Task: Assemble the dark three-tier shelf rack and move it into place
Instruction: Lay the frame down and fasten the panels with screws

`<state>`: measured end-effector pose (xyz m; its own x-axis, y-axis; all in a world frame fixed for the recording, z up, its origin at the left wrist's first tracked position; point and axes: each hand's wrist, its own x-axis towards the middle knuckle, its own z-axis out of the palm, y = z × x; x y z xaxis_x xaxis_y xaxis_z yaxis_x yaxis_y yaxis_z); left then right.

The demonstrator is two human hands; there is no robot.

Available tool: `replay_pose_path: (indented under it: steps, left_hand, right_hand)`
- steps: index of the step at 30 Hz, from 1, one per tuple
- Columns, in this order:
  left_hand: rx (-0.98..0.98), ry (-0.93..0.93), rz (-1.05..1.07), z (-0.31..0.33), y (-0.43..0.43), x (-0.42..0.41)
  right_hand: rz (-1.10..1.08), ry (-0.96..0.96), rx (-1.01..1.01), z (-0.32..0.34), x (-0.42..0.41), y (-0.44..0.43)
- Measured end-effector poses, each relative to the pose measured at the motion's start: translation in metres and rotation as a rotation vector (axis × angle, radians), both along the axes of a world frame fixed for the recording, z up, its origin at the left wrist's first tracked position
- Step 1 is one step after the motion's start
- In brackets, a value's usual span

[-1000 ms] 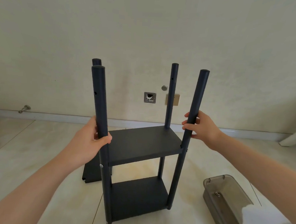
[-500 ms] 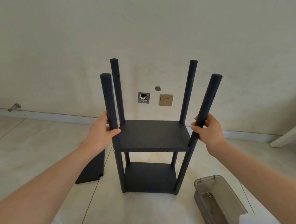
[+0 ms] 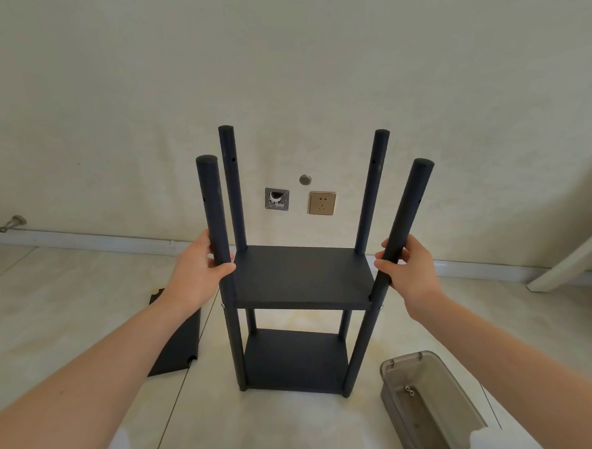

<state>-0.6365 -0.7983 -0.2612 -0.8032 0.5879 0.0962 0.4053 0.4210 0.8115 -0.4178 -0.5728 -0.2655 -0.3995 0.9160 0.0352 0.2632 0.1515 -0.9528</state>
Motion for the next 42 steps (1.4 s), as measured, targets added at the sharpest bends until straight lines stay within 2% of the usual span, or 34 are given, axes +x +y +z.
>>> replay_pose_path:
  steps: [7, 16, 18, 22, 25, 33, 38, 42]
  left_hand:
    - [-0.053, 0.044, -0.009, -0.006, -0.001, -0.002]
    - [-0.215, 0.260, -0.031, -0.013, -0.021, 0.002]
    - [-0.220, 0.279, -0.028, -0.016, -0.027, 0.003]
    - [-0.261, 0.306, -0.064, -0.023, -0.043, 0.002]
    - [-0.310, 0.319, -0.141, -0.029, -0.054, 0.002]
    - [-0.501, 0.287, -0.346, -0.010, -0.077, -0.022]
    - [-0.556, 0.296, -0.179, 0.004, -0.111, -0.073]
    - [-0.561, 0.205, -0.077, -0.029, -0.150, -0.112]
  right_hand:
    - [0.046, -0.129, 0.096, 0.000, 0.004, -0.001]
    - [0.062, -0.350, 0.132, 0.005, 0.019, -0.015]
    - [0.083, -0.416, 0.089, 0.007, 0.024, -0.019]
    - [0.190, -0.492, -0.178, 0.004, 0.035, -0.035]
    - [0.259, -0.541, -0.187, -0.004, 0.033, -0.047]
    - [0.552, -0.687, -0.085, -0.040, -0.026, -0.098]
    - [0.727, -0.715, 0.000, -0.070, -0.084, -0.140]
    - [0.827, -0.736, -0.038, -0.100, -0.134, -0.170]
